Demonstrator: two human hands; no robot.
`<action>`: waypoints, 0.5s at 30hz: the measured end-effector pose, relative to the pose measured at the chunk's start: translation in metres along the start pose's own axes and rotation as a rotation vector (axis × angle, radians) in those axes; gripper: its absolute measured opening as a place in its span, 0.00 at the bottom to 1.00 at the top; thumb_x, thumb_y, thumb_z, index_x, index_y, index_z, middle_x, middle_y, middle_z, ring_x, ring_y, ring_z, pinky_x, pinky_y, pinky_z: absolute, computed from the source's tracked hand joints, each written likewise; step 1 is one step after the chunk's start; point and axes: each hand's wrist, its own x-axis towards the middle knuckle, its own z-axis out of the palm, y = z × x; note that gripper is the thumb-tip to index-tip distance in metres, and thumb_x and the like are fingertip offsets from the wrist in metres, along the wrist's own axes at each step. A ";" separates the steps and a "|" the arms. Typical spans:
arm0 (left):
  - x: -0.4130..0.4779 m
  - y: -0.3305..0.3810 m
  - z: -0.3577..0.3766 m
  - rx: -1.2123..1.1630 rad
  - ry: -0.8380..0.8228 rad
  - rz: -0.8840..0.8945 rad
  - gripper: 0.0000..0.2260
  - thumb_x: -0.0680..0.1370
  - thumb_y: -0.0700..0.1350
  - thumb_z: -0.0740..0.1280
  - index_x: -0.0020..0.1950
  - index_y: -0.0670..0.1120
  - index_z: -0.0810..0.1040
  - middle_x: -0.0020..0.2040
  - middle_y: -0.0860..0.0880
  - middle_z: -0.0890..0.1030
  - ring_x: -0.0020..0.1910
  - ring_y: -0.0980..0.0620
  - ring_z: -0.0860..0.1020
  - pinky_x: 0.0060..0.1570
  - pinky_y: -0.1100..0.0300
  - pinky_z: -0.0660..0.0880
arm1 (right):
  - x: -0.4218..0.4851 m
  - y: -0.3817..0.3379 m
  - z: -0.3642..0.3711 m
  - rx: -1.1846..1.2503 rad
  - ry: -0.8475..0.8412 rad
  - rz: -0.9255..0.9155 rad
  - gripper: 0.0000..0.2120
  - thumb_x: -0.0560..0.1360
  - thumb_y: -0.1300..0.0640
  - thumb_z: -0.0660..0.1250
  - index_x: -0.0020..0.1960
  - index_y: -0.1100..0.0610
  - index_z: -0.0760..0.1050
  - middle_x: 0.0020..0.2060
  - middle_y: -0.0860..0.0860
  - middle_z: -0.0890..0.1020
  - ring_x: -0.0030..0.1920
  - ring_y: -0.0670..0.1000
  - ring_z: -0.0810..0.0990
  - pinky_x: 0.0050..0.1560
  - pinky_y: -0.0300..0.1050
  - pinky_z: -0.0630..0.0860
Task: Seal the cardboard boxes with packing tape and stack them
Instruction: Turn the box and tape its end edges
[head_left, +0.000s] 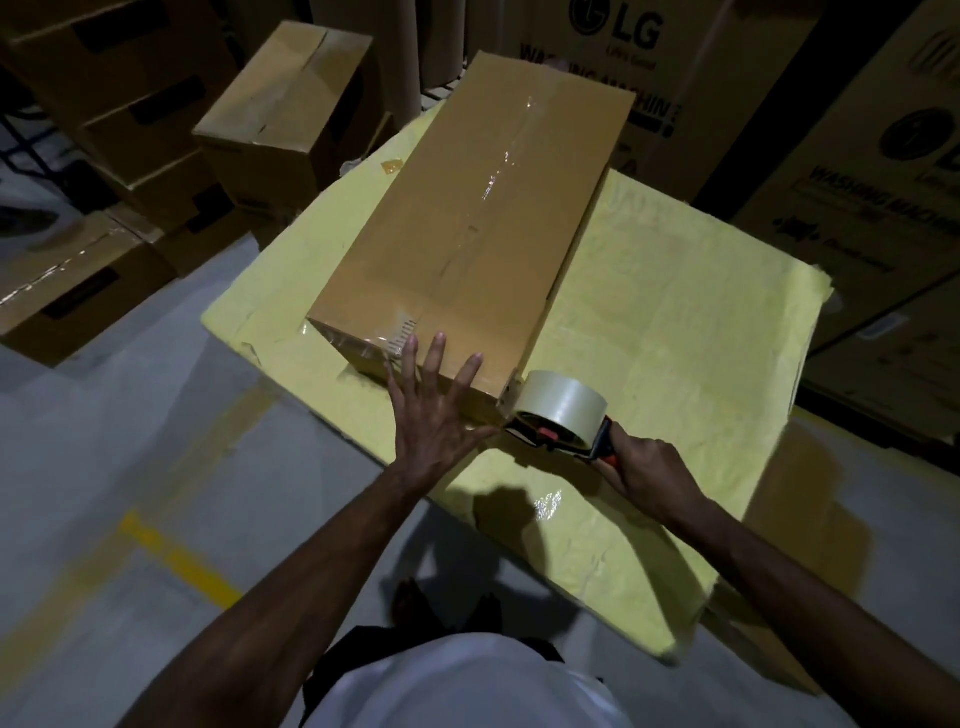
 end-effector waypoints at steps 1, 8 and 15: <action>0.000 -0.001 0.000 -0.002 -0.003 0.000 0.49 0.66 0.77 0.71 0.81 0.57 0.59 0.83 0.43 0.53 0.82 0.33 0.51 0.73 0.25 0.53 | 0.001 -0.002 0.005 0.015 0.003 -0.003 0.24 0.73 0.52 0.78 0.60 0.57 0.68 0.32 0.57 0.83 0.28 0.63 0.81 0.26 0.47 0.73; 0.010 -0.023 0.001 -0.040 0.060 0.015 0.42 0.72 0.74 0.69 0.80 0.56 0.62 0.82 0.43 0.56 0.81 0.31 0.54 0.71 0.27 0.59 | 0.004 -0.028 0.010 0.012 0.026 0.018 0.21 0.79 0.45 0.70 0.64 0.59 0.73 0.39 0.59 0.84 0.37 0.64 0.82 0.33 0.47 0.66; -0.002 -0.031 -0.001 -0.004 0.023 0.029 0.41 0.72 0.73 0.66 0.80 0.57 0.62 0.82 0.42 0.54 0.80 0.29 0.54 0.72 0.28 0.58 | -0.007 -0.027 0.025 0.269 -0.105 0.332 0.25 0.79 0.33 0.62 0.58 0.55 0.75 0.37 0.46 0.79 0.35 0.49 0.77 0.33 0.45 0.69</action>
